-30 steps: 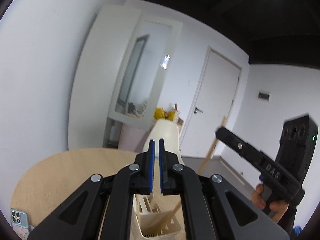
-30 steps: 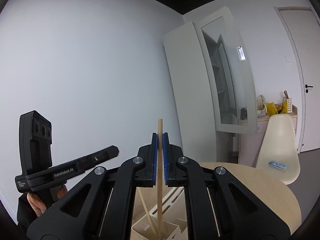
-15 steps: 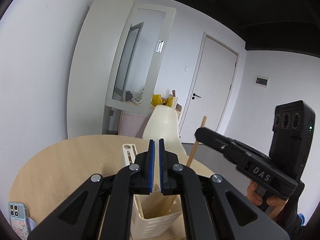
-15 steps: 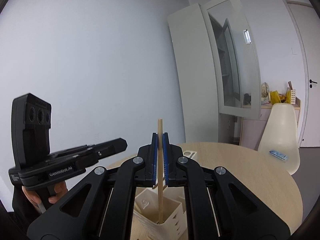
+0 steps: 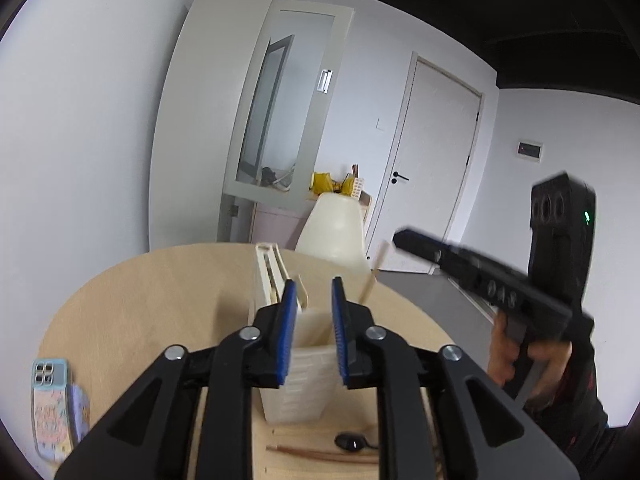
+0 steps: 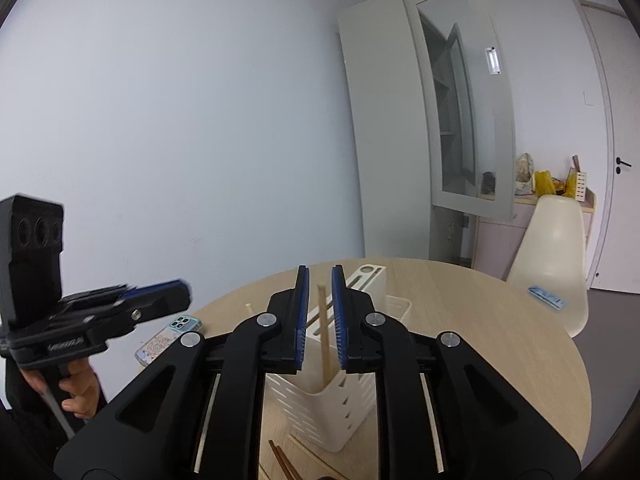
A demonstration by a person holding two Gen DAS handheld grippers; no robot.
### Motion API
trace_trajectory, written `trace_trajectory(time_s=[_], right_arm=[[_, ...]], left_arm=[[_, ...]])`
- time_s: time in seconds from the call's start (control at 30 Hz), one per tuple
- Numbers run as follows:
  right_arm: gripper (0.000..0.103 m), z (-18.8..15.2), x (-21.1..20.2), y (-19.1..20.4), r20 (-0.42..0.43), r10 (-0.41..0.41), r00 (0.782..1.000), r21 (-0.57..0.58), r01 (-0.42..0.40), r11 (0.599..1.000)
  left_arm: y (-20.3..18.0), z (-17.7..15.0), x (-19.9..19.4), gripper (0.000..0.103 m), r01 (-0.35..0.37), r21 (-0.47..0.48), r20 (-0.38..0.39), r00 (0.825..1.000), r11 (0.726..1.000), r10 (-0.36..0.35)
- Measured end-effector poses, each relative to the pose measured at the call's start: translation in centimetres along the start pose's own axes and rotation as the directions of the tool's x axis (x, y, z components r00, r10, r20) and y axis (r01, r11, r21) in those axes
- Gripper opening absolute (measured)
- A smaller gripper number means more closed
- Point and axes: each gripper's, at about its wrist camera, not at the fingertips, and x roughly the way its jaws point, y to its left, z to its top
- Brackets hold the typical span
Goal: Organize utensils
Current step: 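Move both tools back down toward the remaining chopsticks and spoons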
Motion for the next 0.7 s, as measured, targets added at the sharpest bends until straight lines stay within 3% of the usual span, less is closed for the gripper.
trace_trajectory(time_s=[0.07,0.2,0.4,0.7], right_arm=[[0.012,-0.1,-0.9,-0.2,0.016,-0.015,1.000,0.002,0.015,1.000],[0.017,-0.8,-3.0,-0.8,0.029,-0.032,0.999,0.009,0.031,0.999],[0.017,-2.9,-5.9,-1.8,-0.009,-0.069,0.998,0.011,0.069,0.998],[0.017,-9.4,-8.5,-4.7,-0.199,-0.070,0.977,0.076,0.086,0.993]], left_arm=[[-0.4,-1.2,-0.9,0.030,-0.010,0.008,-0.009,1.000,1.000,0.010],[-1.7,-4.4,-2.6,0.030,-0.032,0.051,-0.052,0.998,0.998,0.034],[-5.4,-9.1,-3.4,0.030,0.039,0.155,-0.144,0.989,0.987,-0.016],[-9.1,-14.6,-1.9,0.030,0.181,0.206,-0.326,0.939,0.962,-0.106]])
